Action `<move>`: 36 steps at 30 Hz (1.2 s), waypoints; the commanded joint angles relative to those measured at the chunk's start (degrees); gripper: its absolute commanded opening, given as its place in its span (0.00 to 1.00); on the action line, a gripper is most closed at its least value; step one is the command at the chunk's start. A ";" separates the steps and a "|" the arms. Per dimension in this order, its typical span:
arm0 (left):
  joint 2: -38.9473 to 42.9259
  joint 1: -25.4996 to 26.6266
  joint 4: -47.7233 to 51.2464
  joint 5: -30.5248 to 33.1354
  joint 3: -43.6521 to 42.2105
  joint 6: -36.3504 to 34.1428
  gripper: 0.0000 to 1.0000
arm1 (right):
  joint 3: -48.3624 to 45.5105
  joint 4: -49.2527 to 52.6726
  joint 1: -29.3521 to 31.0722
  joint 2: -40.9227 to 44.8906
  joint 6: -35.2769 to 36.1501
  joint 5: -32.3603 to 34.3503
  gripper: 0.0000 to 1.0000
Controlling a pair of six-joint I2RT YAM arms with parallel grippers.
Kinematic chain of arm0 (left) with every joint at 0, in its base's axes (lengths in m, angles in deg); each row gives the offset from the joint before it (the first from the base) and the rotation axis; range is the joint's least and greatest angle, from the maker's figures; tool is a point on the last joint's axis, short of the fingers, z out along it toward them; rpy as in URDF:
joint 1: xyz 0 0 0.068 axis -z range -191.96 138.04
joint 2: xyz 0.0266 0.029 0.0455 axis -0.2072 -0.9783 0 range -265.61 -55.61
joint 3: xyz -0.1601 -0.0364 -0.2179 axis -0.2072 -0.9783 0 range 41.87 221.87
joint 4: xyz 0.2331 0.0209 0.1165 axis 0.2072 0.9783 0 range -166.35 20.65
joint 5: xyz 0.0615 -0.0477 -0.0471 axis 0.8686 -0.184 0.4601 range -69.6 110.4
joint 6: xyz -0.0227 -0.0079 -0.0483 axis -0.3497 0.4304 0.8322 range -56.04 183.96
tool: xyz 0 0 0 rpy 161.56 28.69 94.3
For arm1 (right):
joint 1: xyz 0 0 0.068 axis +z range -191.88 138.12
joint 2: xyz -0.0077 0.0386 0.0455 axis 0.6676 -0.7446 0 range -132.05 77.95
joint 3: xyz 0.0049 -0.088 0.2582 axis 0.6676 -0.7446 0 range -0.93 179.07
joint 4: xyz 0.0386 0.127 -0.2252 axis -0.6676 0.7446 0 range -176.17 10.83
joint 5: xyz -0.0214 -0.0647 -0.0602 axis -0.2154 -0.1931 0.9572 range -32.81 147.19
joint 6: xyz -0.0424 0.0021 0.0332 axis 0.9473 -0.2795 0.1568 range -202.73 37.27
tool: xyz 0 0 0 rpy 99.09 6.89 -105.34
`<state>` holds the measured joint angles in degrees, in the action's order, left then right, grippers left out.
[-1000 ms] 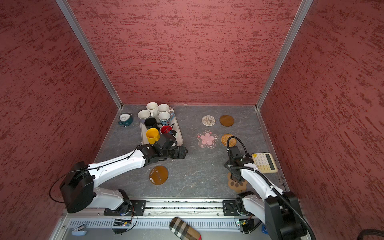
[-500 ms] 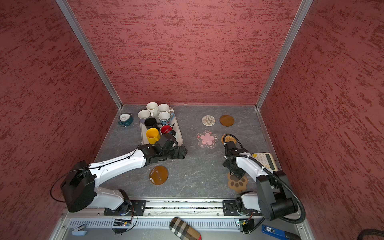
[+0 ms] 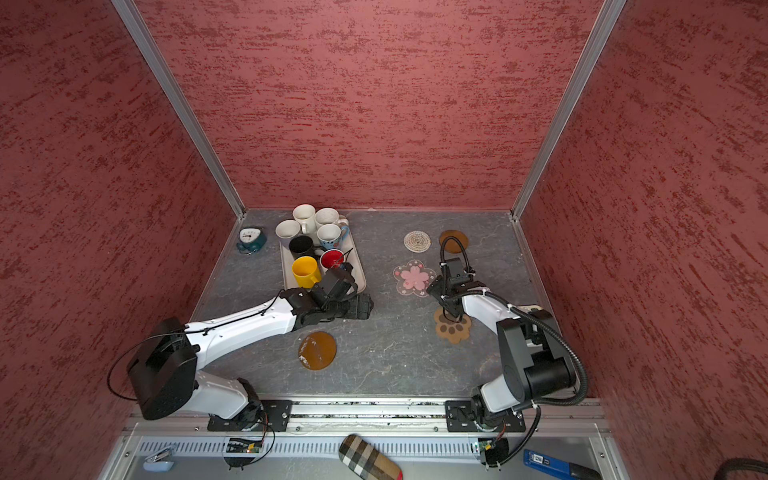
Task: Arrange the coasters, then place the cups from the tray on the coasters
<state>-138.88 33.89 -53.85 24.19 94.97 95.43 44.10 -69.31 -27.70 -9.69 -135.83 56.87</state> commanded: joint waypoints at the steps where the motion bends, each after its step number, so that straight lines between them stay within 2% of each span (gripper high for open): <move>1: -0.57 -0.43 0.90 0.96 1.70 -0.52 1.00 | 3.02 -2.84 0.34 -1.14 1.91 -1.05 0.81; 7: 0.20 -0.46 1.83 1.44 1.76 -0.53 1.00 | 6.54 1.20 0.34 0.18 7.75 -0.81 0.80; 12: -0.05 -0.47 2.11 1.48 1.92 -0.59 1.00 | 3.54 5.37 0.38 4.88 11.01 -1.60 0.71; 15: -0.01 -0.47 2.10 1.05 2.09 -0.53 0.99 | 0.38 8.72 0.59 9.14 13.05 -0.84 0.60; 18: 0.06 -0.40 2.25 0.94 2.23 -0.69 0.99 | -2.49 12.09 0.94 12.52 14.15 0.49 0.37; 19: 0.04 -0.42 2.43 1.03 2.36 -0.78 1.00 | -3.69 12.76 1.00 13.39 14.12 0.34 0.35; 23: 0.45 -0.41 2.62 1.48 2.12 -0.85 1.00 | -7.36 13.53 1.25 14.73 13.53 0.14 0.36; 30: 1.25 -0.46 3.13 1.61 1.41 -0.57 1.00 | -9.21 11.96 1.71 11.89 13.02 0.94 0.42; 36: 2.30 -0.48 2.90 2.00 0.19 -0.26 1.00 | -8.76 13.23 2.26 8.16 12.58 7.78 0.45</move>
<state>-138.20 33.65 -51.01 25.24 95.76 95.21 35.58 -56.68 -25.63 0.74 -122.78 58.68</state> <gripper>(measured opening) 0.996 0.444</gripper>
